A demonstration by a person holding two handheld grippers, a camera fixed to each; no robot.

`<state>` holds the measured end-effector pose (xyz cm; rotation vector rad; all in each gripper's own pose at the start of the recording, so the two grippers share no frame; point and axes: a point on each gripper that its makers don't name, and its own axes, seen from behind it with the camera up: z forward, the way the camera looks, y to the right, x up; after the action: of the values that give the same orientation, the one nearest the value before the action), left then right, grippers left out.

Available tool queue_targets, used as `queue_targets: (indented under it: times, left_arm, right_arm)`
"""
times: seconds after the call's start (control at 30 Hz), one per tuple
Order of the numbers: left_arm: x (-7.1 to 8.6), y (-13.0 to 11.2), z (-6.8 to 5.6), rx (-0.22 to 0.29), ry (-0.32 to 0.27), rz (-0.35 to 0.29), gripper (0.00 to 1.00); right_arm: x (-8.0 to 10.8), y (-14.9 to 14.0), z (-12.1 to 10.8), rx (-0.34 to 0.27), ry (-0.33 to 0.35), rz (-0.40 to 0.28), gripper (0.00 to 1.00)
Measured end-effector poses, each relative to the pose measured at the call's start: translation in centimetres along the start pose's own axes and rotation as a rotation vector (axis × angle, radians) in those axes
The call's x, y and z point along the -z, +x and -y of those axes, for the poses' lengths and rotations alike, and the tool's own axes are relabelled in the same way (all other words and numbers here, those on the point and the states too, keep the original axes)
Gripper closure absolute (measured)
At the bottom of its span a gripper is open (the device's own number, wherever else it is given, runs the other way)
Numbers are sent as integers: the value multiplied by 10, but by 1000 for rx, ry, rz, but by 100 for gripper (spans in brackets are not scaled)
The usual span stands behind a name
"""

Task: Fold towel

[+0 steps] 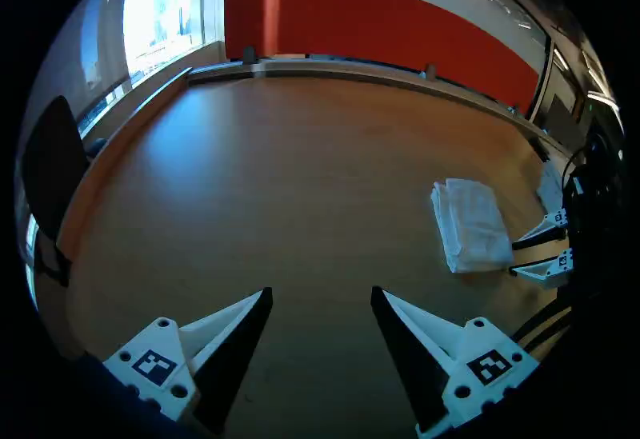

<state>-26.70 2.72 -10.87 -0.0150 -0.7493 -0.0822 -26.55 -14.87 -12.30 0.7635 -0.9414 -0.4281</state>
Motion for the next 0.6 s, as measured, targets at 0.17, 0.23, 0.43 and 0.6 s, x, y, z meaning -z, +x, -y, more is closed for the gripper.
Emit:
queue_targets:
  times: [0.17,0.23,0.43,0.6]
  left_arm:
    - [0,0,-1,0,-1,0,9]
    - [0,1,-1,0,-2,-1,9]
    - [0,1,-2,1,-1,-4,9]
    - [0,1,-2,2,-1,-3,9]
  right_arm:
    - [-1,-4,2,1,1,11,53]
    - [-2,-5,3,1,2,14,57]
    - [-3,-6,3,-5,-2,13,67]
    - [-1,-6,1,-15,-10,9,89]
